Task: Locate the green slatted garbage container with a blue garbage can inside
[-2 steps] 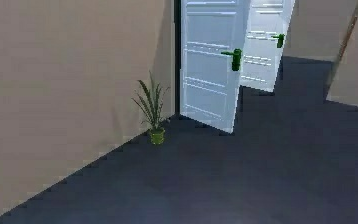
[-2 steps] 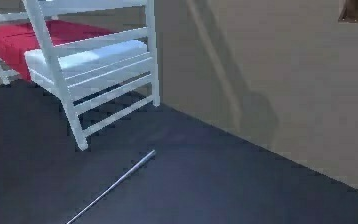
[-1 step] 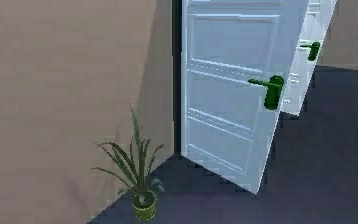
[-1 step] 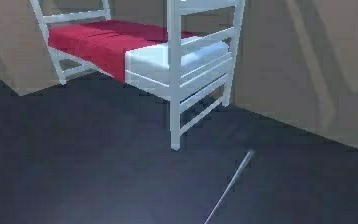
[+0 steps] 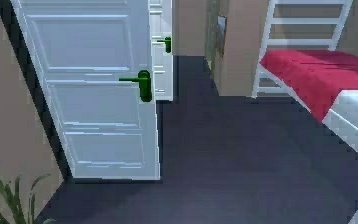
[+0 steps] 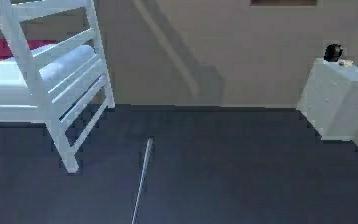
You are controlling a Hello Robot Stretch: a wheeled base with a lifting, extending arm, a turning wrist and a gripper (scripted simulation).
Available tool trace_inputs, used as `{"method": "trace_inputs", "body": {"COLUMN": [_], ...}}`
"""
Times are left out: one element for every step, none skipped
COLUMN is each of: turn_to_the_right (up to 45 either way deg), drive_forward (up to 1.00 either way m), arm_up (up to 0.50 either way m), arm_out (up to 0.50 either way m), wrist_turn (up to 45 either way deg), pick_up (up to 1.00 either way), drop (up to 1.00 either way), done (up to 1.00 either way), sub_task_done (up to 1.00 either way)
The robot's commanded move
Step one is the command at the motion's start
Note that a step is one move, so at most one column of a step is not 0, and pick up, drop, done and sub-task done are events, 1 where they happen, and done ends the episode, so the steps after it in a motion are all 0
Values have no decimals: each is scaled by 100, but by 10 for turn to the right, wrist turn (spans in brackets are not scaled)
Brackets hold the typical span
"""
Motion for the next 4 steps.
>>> {"method": "trace_inputs", "body": {"turn_to_the_right": [0,210,0,-30], "drive_forward": [60,0,45,0], "arm_up": [0,0,0,0], "arm_out": [0,0,0,0], "wrist_turn": [0,0,0,0], "pick_up": [0,0,0,0], "drop": [0,0,0,0], "done": [0,0,0,0], "sub_task_done": [0,0,0,0]}}
